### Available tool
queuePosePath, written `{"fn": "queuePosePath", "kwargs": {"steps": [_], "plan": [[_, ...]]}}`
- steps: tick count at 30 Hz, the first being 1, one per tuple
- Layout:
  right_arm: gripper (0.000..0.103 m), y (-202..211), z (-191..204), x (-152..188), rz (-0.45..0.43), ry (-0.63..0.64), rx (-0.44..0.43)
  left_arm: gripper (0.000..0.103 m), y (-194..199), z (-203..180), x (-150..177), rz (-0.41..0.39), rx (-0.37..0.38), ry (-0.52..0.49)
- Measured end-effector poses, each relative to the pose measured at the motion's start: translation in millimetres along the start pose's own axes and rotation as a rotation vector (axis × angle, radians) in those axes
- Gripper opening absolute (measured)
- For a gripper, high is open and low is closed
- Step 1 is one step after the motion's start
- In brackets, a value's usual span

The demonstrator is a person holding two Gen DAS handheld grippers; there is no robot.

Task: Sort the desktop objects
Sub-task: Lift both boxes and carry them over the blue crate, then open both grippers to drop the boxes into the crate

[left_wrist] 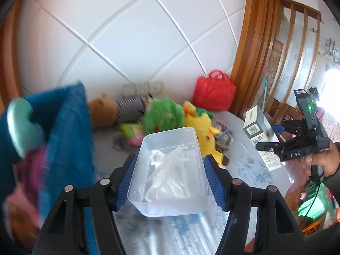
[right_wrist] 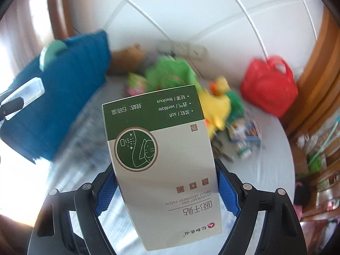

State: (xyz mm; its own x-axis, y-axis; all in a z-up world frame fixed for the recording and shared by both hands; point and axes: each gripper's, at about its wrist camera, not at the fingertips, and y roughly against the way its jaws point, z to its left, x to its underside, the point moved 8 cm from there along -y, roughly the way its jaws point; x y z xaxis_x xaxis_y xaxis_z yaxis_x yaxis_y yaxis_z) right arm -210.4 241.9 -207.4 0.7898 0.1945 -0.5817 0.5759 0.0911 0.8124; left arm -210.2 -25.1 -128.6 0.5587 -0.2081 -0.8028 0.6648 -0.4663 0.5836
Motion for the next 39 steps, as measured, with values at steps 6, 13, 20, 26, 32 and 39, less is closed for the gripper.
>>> {"fn": "queuePosePath", "kwargs": {"steps": [6, 13, 20, 26, 32, 39], "plan": [[0.083, 28, 114, -60, -0.1, 0.064, -0.045, 0.063, 79, 69, -17, -0.085, -0.08, -0.021], [0.083, 44, 239, -116, -0.176, 0.155, -0.106, 0.063, 149, 162, -18, -0.136, -0.192, 0.029], [0.083, 38, 340, -165, -0.205, 0.245, -0.168, 0.063, 187, 243, -16, -0.165, -0.288, 0.079], [0.083, 26, 395, -207, -0.219, 0.272, -0.199, 0.063, 194, 288, -17, -0.164, -0.326, 0.102], [0.083, 7, 424, -242, -0.217, 0.27, -0.196, 0.063, 190, 316, -27, -0.172, -0.361, 0.099], [0.083, -10, 434, -279, -0.214, 0.259, -0.167, 0.063, 174, 340, -40, -0.18, -0.369, 0.091]]}}
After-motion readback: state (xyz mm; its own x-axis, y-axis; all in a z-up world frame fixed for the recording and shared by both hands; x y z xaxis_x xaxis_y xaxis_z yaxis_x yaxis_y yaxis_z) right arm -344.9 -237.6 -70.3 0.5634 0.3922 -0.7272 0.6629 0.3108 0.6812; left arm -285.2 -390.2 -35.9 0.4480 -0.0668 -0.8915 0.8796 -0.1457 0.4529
